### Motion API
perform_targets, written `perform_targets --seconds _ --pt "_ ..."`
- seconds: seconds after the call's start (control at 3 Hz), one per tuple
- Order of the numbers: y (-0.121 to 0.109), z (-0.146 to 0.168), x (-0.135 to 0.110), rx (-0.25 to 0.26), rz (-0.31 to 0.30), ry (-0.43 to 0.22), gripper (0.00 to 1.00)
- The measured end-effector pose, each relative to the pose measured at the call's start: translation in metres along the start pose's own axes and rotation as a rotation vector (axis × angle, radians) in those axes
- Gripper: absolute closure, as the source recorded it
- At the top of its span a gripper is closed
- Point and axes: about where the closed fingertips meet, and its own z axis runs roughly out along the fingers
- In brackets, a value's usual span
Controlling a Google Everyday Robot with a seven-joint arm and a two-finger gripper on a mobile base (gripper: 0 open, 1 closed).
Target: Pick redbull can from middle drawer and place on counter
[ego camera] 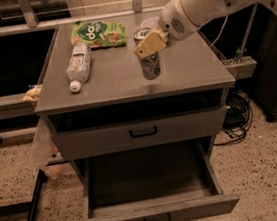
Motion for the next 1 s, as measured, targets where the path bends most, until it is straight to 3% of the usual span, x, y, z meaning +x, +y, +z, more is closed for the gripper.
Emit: perform_targets --seconds 0.67,1.0 --pt "-0.019 0.011 0.026 0.019 0.115 -0.057 1.00" --pt "-0.024 0.016 0.041 0.034 0.133 -0.076 1.00"
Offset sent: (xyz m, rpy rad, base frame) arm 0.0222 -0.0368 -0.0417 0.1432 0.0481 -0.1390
